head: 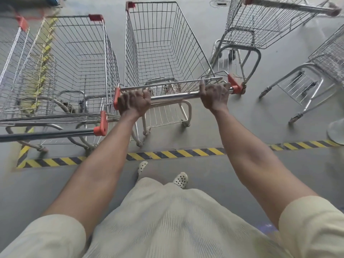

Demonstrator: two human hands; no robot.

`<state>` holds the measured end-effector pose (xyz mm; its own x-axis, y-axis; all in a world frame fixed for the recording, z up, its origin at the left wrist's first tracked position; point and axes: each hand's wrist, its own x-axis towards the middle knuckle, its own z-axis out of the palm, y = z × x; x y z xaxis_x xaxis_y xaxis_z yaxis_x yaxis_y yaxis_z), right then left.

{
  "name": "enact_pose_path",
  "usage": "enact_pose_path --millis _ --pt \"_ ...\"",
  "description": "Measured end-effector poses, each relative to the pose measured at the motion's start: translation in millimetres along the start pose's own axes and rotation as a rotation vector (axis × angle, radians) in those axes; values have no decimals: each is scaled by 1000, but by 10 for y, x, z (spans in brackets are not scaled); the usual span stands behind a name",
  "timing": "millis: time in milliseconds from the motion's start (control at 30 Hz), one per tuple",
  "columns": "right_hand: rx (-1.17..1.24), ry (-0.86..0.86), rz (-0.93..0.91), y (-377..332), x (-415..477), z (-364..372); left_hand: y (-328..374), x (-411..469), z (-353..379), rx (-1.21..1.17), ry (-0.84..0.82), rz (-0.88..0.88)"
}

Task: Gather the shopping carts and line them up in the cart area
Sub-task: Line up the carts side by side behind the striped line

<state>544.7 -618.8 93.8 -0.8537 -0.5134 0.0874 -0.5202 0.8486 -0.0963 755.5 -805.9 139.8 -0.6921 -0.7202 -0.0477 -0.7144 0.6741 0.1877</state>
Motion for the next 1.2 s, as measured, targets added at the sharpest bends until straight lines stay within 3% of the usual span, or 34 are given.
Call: enact_pose_path --millis 433,667,1000,1200 --pt "143 -123 17 -173 920 -89 199 1019 -165 -70 -7 -14" --pt "153 -159 149 -23 1302 -118 464 1489 -40 -80 -42 33" --pt "234 -55 202 215 487 -105 397 922 128 -43 -11 125" --pt "263 -6 174 366 4 -144 347 434 283 -34 34 71"
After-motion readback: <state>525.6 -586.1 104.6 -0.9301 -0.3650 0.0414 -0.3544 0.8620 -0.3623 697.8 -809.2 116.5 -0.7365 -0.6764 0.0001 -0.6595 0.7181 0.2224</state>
